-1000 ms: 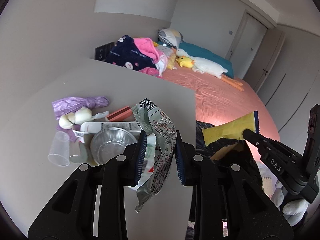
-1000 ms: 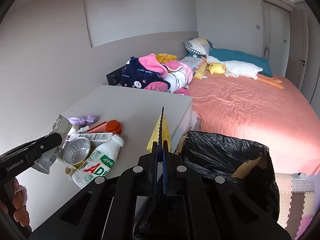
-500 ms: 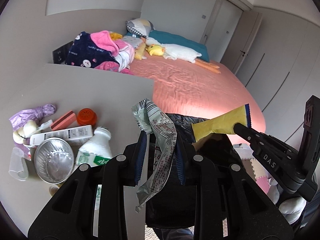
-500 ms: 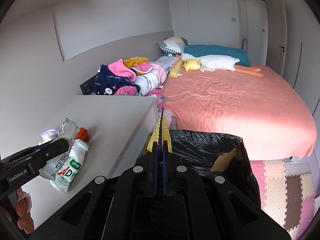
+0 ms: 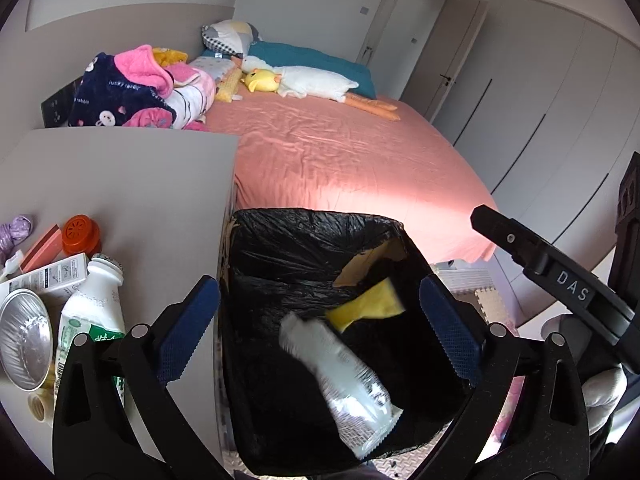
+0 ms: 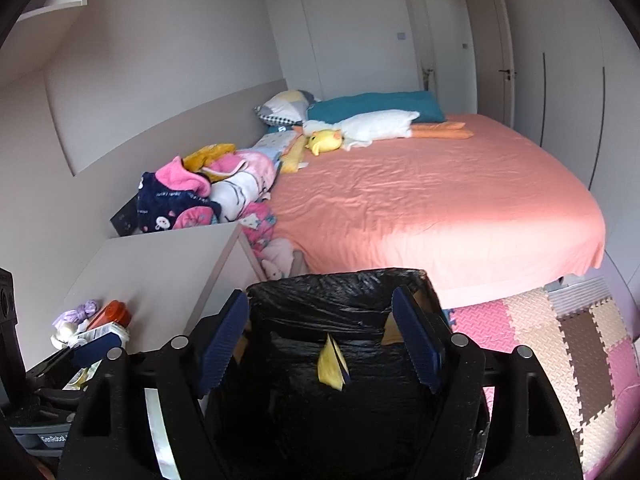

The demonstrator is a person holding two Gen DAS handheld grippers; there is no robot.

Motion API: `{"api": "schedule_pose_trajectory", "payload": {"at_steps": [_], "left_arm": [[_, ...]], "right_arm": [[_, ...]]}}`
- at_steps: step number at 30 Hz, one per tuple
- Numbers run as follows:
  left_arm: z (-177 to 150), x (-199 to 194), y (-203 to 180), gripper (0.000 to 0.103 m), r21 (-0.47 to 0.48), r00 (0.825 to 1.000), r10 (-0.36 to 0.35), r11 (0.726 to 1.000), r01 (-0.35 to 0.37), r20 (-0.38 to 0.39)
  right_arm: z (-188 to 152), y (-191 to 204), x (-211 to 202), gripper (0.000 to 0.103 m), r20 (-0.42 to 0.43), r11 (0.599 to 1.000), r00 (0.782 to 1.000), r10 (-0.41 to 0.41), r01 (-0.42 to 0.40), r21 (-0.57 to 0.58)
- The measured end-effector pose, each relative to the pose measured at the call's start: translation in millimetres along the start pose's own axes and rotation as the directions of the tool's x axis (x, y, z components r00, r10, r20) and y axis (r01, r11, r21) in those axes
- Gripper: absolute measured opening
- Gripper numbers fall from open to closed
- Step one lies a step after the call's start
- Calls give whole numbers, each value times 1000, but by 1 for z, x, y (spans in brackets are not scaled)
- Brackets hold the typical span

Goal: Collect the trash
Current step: 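Carry wrapper and yellow bag over the black trash bag and open both grippers, then move the left gripper back to the clear plastic cup on the desk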

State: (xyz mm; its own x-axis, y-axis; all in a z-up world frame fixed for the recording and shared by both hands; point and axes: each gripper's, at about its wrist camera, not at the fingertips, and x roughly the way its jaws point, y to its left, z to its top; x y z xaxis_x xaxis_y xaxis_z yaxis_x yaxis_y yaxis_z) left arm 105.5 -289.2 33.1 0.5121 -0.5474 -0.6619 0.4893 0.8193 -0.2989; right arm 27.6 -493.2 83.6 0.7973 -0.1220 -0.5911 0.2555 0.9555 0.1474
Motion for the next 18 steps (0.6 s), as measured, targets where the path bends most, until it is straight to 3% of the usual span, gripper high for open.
{"api": "schedule_pose_trajectory", "payload": {"at_steps": [18], "left_arm": [[-5, -27, 38, 96, -63, 995, 90, 994, -87, 39]], "right_arm": [[-4, 27, 8, 75, -41, 999, 998, 46, -47, -21]]}}
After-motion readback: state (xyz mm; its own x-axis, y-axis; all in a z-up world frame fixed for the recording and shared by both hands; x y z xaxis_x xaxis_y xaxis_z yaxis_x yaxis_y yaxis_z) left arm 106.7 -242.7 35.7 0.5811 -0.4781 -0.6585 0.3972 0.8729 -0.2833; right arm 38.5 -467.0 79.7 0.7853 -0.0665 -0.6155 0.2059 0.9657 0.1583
